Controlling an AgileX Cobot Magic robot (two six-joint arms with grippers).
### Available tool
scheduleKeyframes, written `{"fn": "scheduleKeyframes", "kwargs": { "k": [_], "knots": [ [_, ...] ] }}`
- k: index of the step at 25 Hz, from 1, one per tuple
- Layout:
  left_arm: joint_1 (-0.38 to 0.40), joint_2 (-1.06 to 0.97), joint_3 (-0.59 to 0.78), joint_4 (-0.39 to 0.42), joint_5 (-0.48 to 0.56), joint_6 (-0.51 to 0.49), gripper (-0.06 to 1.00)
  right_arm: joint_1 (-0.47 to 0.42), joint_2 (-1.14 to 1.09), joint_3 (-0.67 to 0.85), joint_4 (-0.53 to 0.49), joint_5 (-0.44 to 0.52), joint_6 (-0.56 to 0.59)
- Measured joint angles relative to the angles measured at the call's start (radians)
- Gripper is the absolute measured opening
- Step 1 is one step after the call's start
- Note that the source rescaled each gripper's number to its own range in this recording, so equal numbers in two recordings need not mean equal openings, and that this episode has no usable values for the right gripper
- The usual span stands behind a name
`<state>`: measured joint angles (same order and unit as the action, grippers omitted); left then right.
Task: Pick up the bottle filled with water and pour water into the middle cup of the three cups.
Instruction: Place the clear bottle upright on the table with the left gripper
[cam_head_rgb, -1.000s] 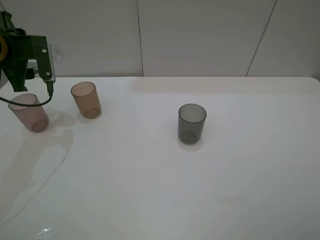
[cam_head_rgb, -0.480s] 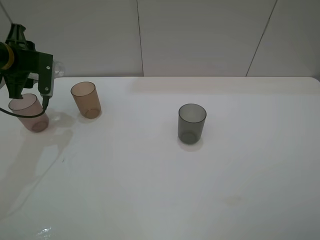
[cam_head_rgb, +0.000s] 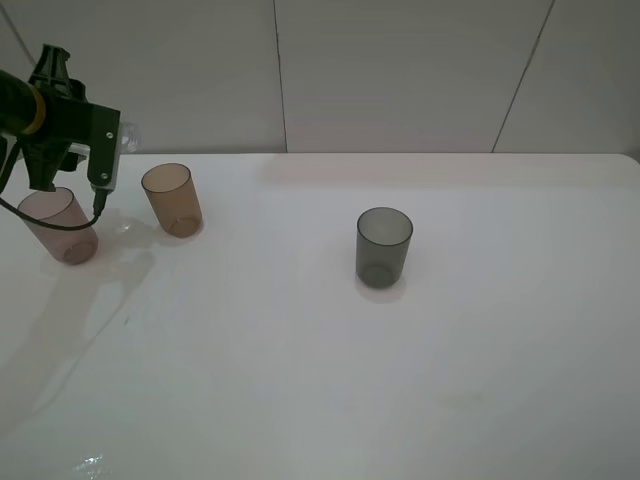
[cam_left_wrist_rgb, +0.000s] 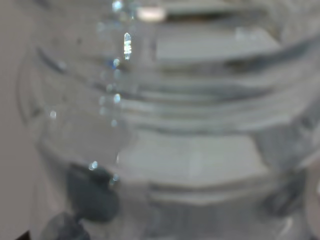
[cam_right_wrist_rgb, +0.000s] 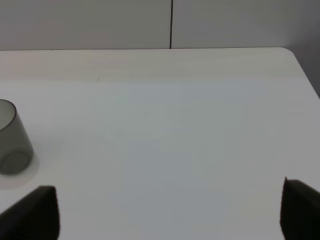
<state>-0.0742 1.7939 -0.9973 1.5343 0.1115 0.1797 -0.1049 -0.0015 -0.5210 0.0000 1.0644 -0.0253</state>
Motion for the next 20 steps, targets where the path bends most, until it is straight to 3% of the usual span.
{"fn": "scheduleKeyframes", "kwargs": {
  "k": [20],
  "knots": [
    [-0.002,0.002,0.000,0.029,0.028,0.121,0.01,0.000,0.000,0.000,0.000,0.000,0.000]
  ]
}}
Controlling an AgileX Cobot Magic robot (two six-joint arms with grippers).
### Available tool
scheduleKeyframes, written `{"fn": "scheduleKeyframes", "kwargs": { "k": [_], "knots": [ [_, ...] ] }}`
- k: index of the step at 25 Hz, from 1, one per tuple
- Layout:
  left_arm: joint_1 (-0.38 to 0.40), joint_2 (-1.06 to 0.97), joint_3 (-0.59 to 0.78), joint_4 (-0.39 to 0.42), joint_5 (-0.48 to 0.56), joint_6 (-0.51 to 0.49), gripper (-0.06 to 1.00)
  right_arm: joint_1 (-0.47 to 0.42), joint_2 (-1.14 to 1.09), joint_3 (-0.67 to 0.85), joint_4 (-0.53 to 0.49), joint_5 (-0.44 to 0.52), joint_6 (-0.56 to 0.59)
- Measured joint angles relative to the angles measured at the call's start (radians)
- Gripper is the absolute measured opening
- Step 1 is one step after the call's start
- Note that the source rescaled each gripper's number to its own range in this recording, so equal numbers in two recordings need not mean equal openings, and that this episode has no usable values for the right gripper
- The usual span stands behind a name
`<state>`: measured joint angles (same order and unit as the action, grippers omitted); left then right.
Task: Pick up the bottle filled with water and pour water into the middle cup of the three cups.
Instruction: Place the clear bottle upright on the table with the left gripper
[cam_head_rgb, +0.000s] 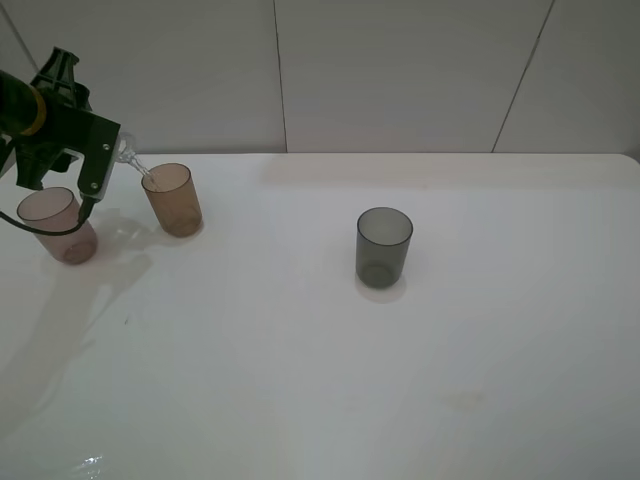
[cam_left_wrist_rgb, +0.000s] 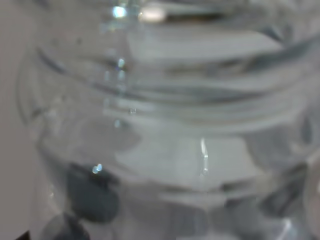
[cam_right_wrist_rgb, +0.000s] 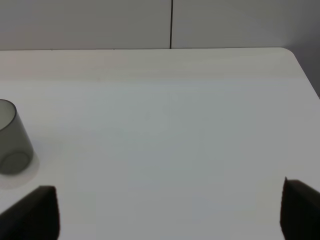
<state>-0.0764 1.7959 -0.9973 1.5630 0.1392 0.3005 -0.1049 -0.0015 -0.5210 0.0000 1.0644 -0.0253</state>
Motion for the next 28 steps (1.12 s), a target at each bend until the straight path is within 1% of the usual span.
{"fn": "scheduleKeyframes", "kwargs": {
  "k": [15,22,28],
  "knots": [
    [0.000,0.001,-0.001,0.002,0.002,0.009,0.01,0.000,0.000,0.000,0.000,0.000,0.000],
    [0.000,0.043,-0.042,-0.017,0.012,0.009,0.01,0.000,0.000,0.000,0.000,0.000,0.000],
    [0.000,0.044,-0.051,-0.020,0.009,0.009,0.01,0.000,0.000,0.000,0.000,0.000,0.000]
  ]
}}
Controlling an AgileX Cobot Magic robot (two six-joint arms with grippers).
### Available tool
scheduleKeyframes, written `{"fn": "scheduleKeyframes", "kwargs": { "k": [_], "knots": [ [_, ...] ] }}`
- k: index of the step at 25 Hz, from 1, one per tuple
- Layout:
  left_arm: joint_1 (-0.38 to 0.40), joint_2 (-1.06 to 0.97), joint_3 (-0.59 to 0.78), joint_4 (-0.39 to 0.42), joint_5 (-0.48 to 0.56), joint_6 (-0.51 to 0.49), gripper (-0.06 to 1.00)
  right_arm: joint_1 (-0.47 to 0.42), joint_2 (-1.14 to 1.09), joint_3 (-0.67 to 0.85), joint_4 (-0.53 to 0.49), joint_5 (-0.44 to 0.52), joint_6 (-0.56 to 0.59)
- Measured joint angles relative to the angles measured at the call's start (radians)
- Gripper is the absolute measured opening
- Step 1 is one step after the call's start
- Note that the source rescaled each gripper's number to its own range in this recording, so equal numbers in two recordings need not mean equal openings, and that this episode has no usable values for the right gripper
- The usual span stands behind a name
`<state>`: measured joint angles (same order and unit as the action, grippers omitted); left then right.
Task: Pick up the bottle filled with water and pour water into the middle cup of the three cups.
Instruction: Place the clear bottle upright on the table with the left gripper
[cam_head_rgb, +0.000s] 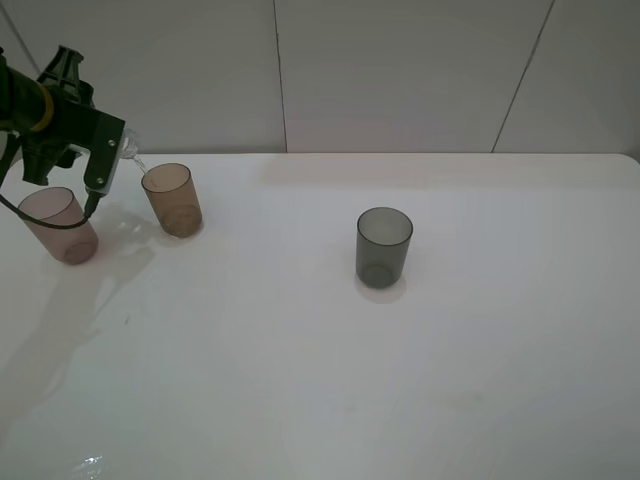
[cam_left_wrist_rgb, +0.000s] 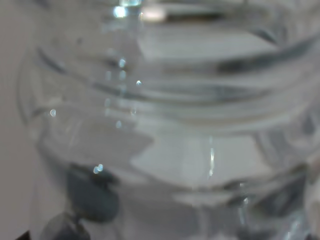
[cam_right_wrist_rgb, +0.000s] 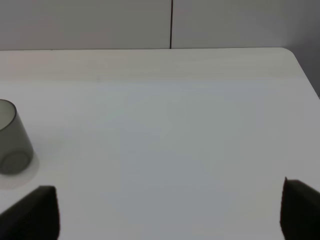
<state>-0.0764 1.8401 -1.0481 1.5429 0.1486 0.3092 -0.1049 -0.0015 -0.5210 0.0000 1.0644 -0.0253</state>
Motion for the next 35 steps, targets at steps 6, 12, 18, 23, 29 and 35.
{"fn": "scheduleKeyframes", "kwargs": {
  "k": [6,12,18,23,29,35],
  "knots": [
    [-0.018,0.001,0.000,0.000,-0.016,0.000,0.01,0.000,0.000,0.000,0.000,0.000,0.000],
    [-0.024,0.001,0.000,0.015,-0.010,0.024,0.01,0.000,0.000,0.000,0.000,0.000,0.000],
    [-0.024,0.001,0.000,0.022,0.006,0.055,0.01,0.000,0.000,0.000,0.000,0.000,0.000],
    [-0.030,0.001,0.000,0.051,0.013,0.091,0.01,0.000,0.000,0.000,0.000,0.000,0.000],
    [-0.036,0.001,-0.001,0.061,0.013,0.097,0.01,0.000,0.000,0.000,0.000,0.000,0.000],
    [-0.036,0.001,-0.001,0.080,0.013,0.098,0.01,0.000,0.000,0.000,0.000,0.000,0.000]
  ]
}}
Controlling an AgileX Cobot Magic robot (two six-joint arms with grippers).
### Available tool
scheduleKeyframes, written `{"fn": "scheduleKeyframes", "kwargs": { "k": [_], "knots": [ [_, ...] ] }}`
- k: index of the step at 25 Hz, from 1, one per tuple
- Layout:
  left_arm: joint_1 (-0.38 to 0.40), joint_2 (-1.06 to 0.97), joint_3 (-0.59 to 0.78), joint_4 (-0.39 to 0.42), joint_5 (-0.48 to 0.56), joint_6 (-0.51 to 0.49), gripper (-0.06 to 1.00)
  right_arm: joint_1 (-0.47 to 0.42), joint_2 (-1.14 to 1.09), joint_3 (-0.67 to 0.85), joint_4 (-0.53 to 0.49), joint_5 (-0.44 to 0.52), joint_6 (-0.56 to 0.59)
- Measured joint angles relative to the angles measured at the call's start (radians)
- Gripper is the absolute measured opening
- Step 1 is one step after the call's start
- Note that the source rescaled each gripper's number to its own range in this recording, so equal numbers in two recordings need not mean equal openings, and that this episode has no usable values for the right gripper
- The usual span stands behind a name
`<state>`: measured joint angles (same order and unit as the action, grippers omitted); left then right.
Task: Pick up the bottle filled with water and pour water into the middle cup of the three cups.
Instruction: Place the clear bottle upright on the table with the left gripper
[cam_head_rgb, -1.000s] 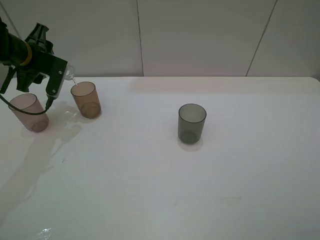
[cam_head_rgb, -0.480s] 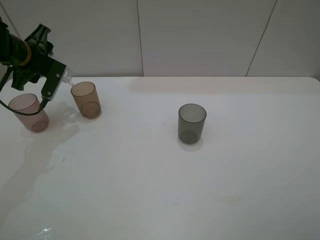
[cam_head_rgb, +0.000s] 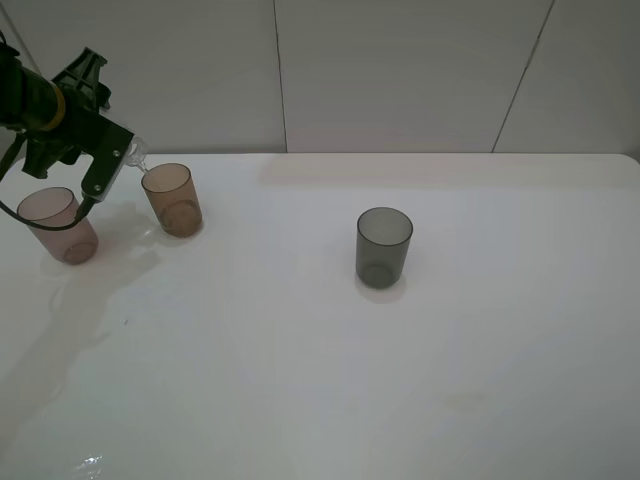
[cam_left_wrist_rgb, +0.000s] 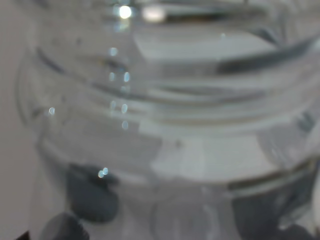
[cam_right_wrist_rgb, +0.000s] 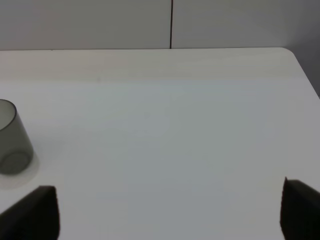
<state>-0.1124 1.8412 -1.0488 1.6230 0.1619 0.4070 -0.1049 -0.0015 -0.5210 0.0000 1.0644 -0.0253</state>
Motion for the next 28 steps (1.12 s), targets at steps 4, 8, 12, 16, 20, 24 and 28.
{"fn": "scheduleKeyframes", "kwargs": {
  "k": [4,8,12,16,20,24,28],
  "knots": [
    [0.000,0.000,0.000,0.032,0.000,0.000,0.01,0.000,0.000,0.000,0.000,0.000,0.000],
    [0.000,0.000,0.000,0.049,-0.001,0.000,0.01,0.000,0.000,0.000,-0.006,0.000,0.000],
    [0.000,0.000,0.000,0.070,-0.011,0.000,0.01,0.000,0.000,0.000,0.000,0.000,0.000],
    [0.000,0.000,0.000,0.093,-0.033,0.000,0.01,0.000,0.000,0.000,0.000,0.000,0.000],
    [0.000,0.000,0.000,0.108,-0.047,0.000,0.01,0.000,0.000,0.000,0.000,0.000,0.000],
    [0.000,0.000,0.000,0.108,-0.069,0.001,0.01,0.000,0.000,0.000,0.000,0.000,0.000],
    [0.000,0.000,0.000,0.108,-0.097,0.021,0.01,0.000,0.000,0.000,0.000,0.000,0.000]
  ]
}}
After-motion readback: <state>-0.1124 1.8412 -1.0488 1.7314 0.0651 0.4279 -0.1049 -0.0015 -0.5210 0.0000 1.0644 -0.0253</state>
